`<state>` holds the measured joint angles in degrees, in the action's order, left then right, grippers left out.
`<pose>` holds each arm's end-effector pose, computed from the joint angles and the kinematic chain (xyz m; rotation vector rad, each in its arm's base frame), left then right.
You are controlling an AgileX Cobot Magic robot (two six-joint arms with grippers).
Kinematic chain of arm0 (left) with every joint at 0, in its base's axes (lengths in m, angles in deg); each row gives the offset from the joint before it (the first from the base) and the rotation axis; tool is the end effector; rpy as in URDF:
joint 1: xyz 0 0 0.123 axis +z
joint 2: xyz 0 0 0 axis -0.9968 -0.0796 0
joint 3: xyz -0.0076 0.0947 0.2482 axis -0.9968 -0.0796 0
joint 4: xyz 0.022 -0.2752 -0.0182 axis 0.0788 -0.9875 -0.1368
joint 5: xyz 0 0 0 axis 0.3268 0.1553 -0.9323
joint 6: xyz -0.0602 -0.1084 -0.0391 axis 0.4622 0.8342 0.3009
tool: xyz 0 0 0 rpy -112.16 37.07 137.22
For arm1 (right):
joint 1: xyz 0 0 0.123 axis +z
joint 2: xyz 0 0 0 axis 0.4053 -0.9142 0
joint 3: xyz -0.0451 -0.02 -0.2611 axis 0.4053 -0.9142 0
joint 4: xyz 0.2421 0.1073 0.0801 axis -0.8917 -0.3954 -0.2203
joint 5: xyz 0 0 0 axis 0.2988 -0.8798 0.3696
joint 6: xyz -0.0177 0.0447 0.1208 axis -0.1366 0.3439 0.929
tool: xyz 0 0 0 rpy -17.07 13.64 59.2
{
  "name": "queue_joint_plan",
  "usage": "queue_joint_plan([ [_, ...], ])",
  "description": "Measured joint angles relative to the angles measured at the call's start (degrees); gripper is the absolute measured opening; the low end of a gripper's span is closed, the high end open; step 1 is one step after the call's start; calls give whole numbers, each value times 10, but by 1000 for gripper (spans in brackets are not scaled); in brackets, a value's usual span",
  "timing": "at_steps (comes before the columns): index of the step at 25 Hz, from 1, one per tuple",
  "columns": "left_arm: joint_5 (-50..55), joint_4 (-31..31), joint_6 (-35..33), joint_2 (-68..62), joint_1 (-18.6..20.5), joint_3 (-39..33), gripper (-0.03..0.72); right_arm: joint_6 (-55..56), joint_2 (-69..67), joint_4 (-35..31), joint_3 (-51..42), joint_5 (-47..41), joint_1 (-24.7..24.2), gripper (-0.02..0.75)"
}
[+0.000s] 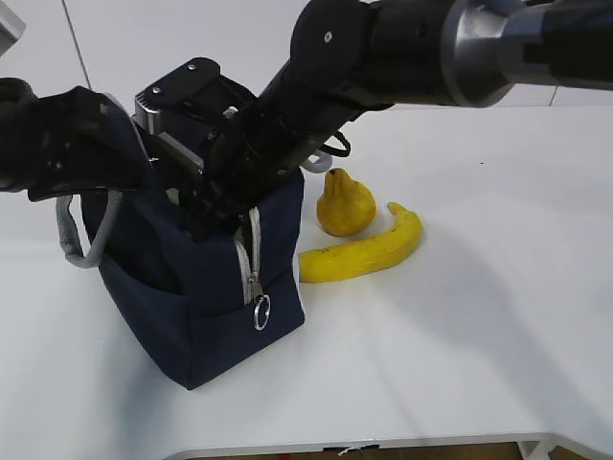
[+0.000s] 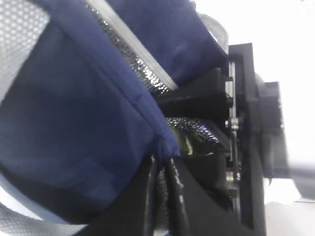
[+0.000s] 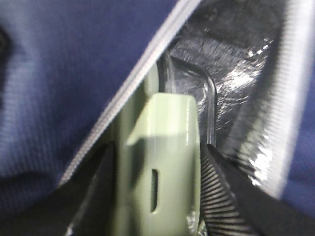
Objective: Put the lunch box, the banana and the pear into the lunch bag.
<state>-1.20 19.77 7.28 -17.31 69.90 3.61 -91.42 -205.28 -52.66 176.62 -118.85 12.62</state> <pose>0.3053 -0.1415 0.2233 0.0095 2.4104 -0.8523 0.3759 0.3327 0.1831 -1.4042 2.0623 0.5082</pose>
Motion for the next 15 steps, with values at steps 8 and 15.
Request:
queue_joint_plan([
  [8, 0, 18, 0, -7, 0, 0, 0, -1, -12, -2, 0, 0, 0, 393],
  [15, 0, 21, 0, -19, 0, 0, 0, -1, -13, -2, 0, 0, 0, 393],
])
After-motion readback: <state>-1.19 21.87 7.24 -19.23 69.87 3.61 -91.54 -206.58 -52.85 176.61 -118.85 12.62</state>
